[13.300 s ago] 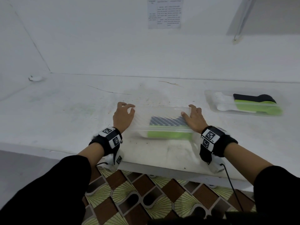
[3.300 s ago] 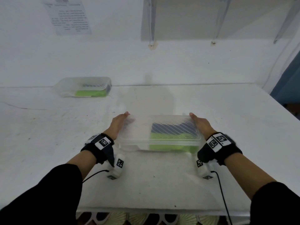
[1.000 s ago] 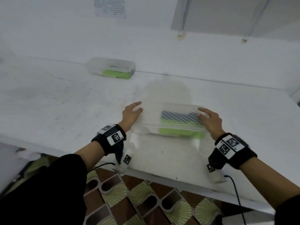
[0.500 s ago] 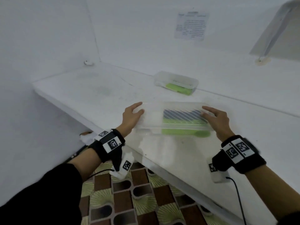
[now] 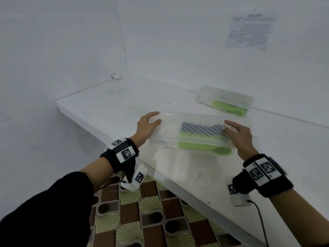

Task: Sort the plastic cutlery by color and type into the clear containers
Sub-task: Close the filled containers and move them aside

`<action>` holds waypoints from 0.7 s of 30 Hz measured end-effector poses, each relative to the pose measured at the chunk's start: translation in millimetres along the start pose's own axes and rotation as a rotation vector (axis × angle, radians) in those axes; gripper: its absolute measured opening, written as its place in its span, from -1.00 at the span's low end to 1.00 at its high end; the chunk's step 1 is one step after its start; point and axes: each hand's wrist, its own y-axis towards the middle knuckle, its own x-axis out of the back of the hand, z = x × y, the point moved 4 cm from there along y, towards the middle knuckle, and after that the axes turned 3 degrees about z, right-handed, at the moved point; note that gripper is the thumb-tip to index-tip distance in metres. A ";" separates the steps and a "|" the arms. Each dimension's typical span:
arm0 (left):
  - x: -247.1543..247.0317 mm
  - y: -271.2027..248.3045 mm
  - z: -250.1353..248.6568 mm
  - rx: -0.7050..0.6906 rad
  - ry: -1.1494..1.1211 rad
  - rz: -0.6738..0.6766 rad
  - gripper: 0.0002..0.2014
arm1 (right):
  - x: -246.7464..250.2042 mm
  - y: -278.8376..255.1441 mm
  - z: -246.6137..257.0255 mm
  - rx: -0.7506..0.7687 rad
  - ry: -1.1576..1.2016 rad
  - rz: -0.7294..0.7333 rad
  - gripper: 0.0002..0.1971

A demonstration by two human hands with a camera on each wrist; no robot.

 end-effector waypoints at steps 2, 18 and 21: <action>-3.9 17.4 3.9 -0.010 0.004 0.012 -0.66 | -2.1 9.5 -1.0 -0.011 -0.016 -0.021 -0.63; -68.7 152.0 0.1 -0.080 0.004 0.177 -0.64 | 15.5 90.1 3.8 -0.006 -0.092 -0.162 -0.61; -84.1 173.7 -4.7 -0.107 -0.008 0.236 -0.61 | 21.0 98.9 0.7 -0.020 -0.068 -0.212 -0.60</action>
